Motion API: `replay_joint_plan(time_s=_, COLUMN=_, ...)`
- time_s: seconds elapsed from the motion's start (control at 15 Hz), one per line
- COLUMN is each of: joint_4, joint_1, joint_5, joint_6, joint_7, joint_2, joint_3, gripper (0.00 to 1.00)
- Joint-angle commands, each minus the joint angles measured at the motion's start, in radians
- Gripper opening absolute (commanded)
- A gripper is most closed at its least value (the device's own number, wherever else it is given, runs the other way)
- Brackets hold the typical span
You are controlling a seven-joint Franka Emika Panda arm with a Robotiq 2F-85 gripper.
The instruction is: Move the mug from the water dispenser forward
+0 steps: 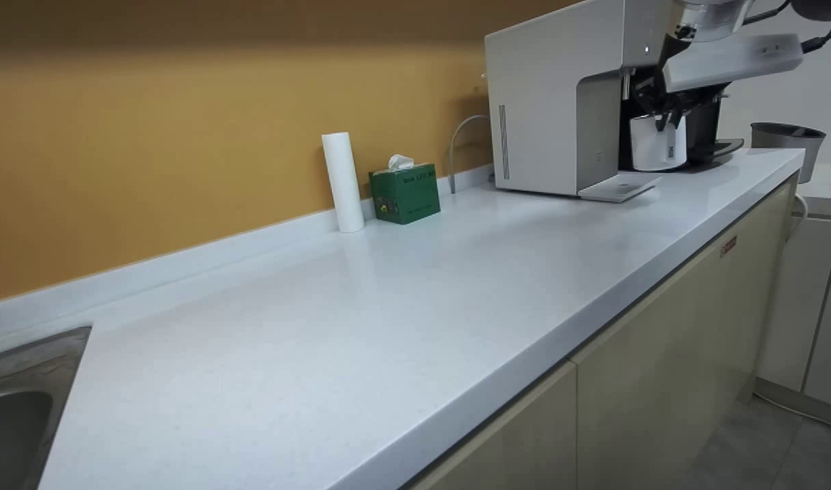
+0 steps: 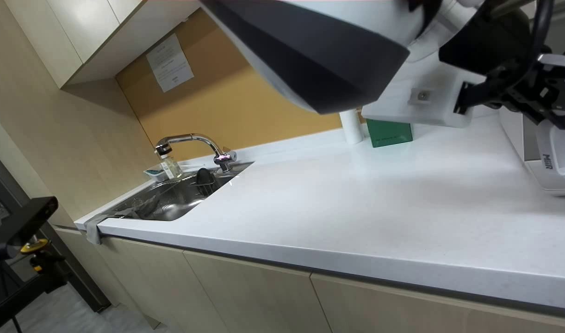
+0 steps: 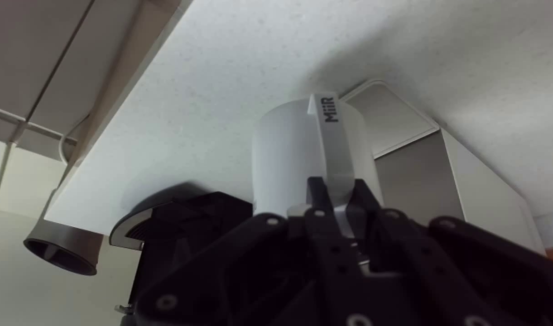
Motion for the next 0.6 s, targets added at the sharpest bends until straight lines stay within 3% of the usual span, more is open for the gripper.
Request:
replay_joint_plan(time_s=0.0, joint_4=-0.098, joint_1=-0.005, joint_5=-0.052, joint_6=-0.018, joint_7=0.093, joint_2=-0.093, joint_3=-0.004, gripper=0.04)
replay_joint_plan(time_s=0.2, joint_4=-0.143, joint_1=-0.024, joint_5=-0.095, joint_6=0.048, joint_7=0.157, joint_2=-0.1, joint_3=-0.01, gripper=0.04)
replay_joint_plan(time_s=0.53, joint_4=-0.143, joint_1=-0.053, joint_5=-0.26, joint_6=0.136, joint_7=0.304, joint_2=-0.084, joint_3=-0.013, gripper=0.04)
